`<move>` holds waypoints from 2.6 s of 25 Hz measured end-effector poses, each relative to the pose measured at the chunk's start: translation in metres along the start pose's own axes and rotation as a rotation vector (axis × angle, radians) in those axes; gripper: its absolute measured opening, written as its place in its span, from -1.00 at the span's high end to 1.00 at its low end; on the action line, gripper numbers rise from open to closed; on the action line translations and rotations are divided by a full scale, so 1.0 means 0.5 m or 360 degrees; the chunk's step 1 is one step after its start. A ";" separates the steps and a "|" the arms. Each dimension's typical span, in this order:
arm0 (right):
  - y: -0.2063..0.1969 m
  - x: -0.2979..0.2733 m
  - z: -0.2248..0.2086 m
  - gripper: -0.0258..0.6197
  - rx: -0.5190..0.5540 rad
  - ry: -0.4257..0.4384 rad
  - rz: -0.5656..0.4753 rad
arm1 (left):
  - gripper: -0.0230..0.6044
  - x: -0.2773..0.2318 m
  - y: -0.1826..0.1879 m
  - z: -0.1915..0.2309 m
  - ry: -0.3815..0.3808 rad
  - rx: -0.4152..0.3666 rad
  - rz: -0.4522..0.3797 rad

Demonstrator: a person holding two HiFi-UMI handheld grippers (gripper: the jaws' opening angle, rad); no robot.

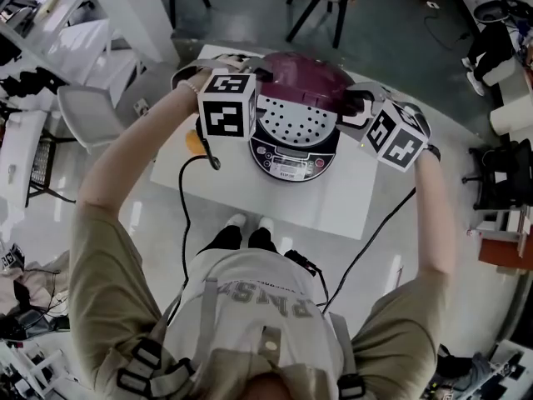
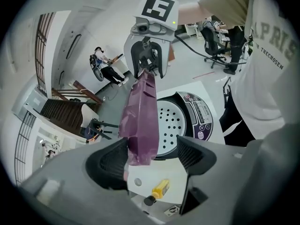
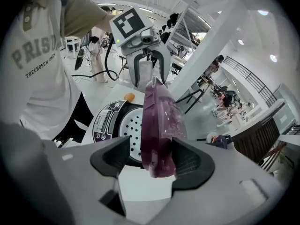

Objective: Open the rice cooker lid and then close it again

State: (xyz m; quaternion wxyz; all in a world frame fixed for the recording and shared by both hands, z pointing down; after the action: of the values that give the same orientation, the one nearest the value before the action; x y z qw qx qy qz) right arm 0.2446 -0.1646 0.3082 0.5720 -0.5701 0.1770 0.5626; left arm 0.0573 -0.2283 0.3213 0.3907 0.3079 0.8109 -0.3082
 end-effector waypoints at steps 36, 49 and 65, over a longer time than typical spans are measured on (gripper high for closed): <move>-0.091 -0.123 0.151 -0.17 -0.0043 0.0393 0.0159 | -0.35 -0.120 -0.001 -0.168 -0.0392 -0.0074 0.0040; -0.105 -0.146 0.170 -0.20 -0.0034 0.0491 0.0225 | -0.42 -0.145 0.000 -0.192 -0.0473 -0.0063 0.0056; -0.114 -0.165 0.173 -0.24 -0.0040 0.0536 0.0229 | -0.48 -0.163 -0.005 -0.202 -0.0534 -0.0075 0.0054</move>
State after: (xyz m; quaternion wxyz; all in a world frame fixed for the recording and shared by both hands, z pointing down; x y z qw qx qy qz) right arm 0.2295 -0.1112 0.4288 0.4854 -0.6491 0.3035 0.5009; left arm 0.0515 -0.1760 0.4401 0.5328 0.2566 0.7361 -0.3293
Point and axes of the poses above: the fingertips, and each gripper's own axes: x backward along the fingers, z to its left, y out of its top, the point moved 9 cm from there along x, backward along the fingers, and after that the axes turned 11 degrees about -x, right-handed, at the moved point
